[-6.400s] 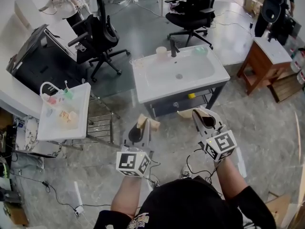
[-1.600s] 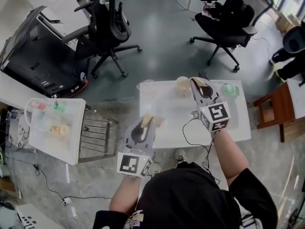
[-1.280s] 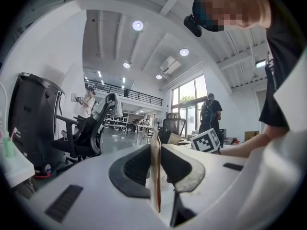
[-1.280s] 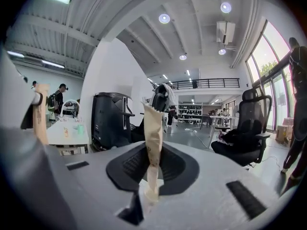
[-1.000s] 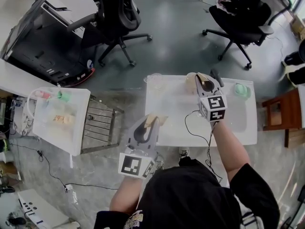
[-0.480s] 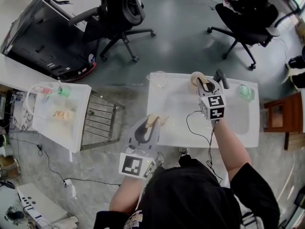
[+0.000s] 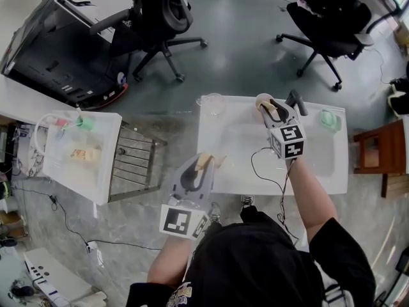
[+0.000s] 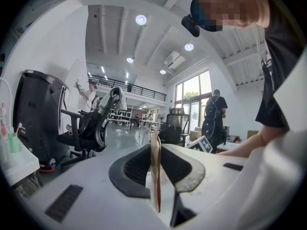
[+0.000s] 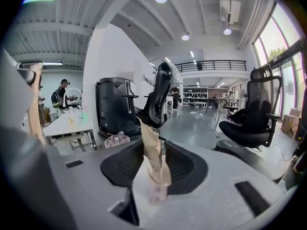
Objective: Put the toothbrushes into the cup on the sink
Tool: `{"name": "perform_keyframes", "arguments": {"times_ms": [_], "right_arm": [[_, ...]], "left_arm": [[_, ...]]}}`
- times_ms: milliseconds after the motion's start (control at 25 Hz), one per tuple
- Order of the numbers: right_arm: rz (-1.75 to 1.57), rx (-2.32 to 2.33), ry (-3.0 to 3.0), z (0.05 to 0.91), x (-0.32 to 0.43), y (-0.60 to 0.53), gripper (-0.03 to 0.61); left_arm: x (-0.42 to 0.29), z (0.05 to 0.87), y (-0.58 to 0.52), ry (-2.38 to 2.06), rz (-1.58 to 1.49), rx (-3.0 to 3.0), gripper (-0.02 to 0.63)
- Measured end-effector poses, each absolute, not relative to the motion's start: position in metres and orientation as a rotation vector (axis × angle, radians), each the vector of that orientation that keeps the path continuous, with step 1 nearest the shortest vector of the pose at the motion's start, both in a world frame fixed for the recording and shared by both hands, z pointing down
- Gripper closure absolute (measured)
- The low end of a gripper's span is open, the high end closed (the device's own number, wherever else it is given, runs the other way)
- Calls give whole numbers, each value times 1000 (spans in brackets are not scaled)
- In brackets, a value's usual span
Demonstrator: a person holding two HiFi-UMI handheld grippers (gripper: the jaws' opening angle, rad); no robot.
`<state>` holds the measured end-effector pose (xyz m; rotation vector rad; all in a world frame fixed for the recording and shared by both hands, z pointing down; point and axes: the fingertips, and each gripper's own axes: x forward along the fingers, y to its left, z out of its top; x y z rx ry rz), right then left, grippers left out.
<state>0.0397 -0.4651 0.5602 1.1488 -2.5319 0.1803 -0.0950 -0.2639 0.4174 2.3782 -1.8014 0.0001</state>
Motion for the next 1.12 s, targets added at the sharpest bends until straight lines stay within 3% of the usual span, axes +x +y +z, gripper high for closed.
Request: {"name": "perform_keyframes", "arguments": {"times_ms": [760, 880, 1080, 1120], "right_arm": [[-34, 1343, -2615, 436, 46, -374, 419], [-80, 1379, -2638, 409, 47, -343, 439], [-146, 1462, -2667, 375, 53, -283, 569], [-163, 1473, -2670, 370, 53, -271, 569]], "left_arm": [[-114, 385, -211, -1678, -114, 2517, 552], [-116, 381, -198, -1644, -125, 2541, 552], [-119, 382, -175, -1561, -129, 2592, 552], [-119, 382, -171, -1545, -127, 2602, 552]]}}
